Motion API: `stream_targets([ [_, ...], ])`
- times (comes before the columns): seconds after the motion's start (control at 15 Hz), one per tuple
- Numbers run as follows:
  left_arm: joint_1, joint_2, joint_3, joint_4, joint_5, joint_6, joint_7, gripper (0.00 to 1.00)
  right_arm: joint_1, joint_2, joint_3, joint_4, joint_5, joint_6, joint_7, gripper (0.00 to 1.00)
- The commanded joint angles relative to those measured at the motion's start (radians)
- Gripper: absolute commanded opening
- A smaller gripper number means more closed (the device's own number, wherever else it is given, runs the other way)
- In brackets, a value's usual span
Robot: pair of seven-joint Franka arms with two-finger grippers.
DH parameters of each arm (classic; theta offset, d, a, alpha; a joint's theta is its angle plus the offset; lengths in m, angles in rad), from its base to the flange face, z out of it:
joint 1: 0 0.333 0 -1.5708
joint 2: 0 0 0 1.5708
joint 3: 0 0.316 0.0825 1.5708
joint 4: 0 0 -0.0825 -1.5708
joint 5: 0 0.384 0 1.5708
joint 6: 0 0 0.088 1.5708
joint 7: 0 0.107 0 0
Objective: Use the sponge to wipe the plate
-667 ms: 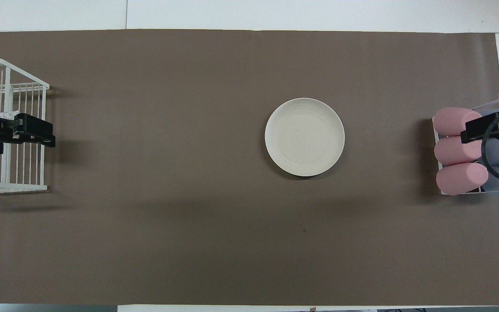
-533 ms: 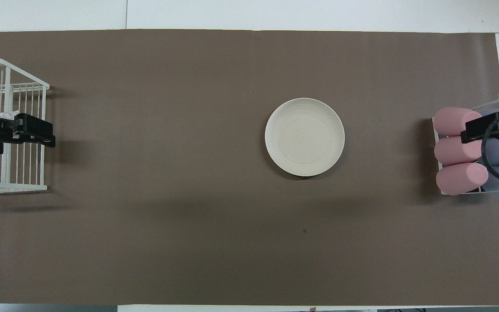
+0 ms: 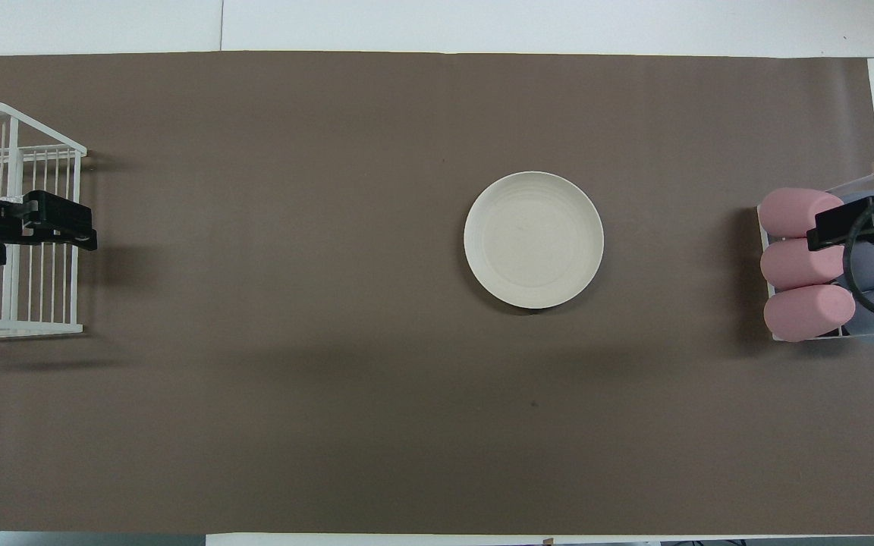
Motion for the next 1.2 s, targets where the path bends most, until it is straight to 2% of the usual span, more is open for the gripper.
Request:
stream_targets([
  [0.0, 0.005, -0.017, -0.008, -0.032, -0.006, 0.026, -0.036, 1.00, -0.012, 0.005, 0.004, 0.016, 0.002, -0.018, -0.012, 1.00],
  [0.2, -0.016, 0.025, -0.016, -0.055, 0.185, 0.040, -0.036, 1.00, -0.012, 0.005, 0.004, 0.016, 0.002, -0.018, -0.012, 1.00],
  [0.4, -0.049, 0.071, -0.016, -0.146, 0.407, 0.124, -0.036, 1.00, -0.012, 0.005, 0.004, 0.016, 0.002, -0.018, -0.011, 1.00],
  [0.67, -0.072, 0.216, -0.016, -0.172, 0.711, 0.184, -0.036, 1.00, -0.012, 0.005, 0.002, 0.016, 0.002, -0.018, 0.008, 1.00],
  [0.8, -0.070, 0.247, -0.014, -0.230, 0.852, 0.229, -0.036, 1.00, -0.012, 0.005, 0.002, 0.016, 0.002, -0.018, 0.011, 1.00],
  [0.93, -0.066, 0.284, -0.014, -0.244, 0.945, 0.236, -0.036, 1.00, -0.013, 0.003, 0.002, 0.013, 0.002, -0.018, 0.037, 1.00],
  [1.13, -0.056, 0.295, -0.011, -0.246, 0.963, 0.201, -0.036, 1.00, -0.013, -0.004, 0.002, 0.003, 0.001, -0.021, 0.113, 1.00],
])
